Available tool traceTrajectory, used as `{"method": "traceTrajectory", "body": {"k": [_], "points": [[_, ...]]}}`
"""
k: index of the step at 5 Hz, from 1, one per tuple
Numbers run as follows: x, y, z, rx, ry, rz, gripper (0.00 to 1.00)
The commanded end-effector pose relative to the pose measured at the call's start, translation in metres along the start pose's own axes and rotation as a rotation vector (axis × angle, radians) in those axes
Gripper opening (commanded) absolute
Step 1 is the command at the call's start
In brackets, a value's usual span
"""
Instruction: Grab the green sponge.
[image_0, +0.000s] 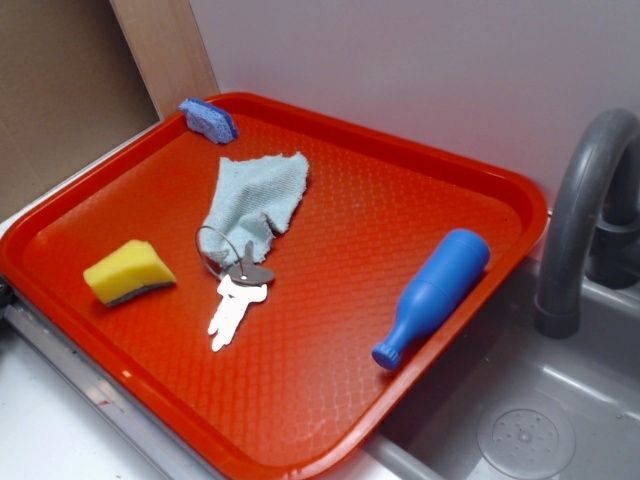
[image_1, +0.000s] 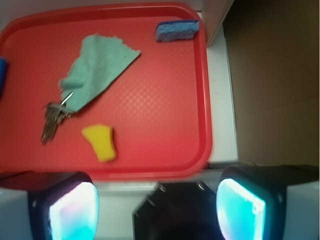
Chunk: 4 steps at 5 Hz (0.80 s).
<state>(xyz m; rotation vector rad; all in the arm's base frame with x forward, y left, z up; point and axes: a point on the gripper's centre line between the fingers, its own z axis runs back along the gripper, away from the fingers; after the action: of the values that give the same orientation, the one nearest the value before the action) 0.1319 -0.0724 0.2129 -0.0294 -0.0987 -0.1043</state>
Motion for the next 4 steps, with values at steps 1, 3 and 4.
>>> {"method": "traceTrajectory", "body": {"k": [1,3,4], "points": [[0.014,-0.048,-0.012,0.016,0.008,-0.084,1.00],[0.013,-0.030,-0.070,0.048,0.072,-0.022,1.00],[0.009,-0.031,-0.101,0.041,0.109,-0.024,1.00]]}}
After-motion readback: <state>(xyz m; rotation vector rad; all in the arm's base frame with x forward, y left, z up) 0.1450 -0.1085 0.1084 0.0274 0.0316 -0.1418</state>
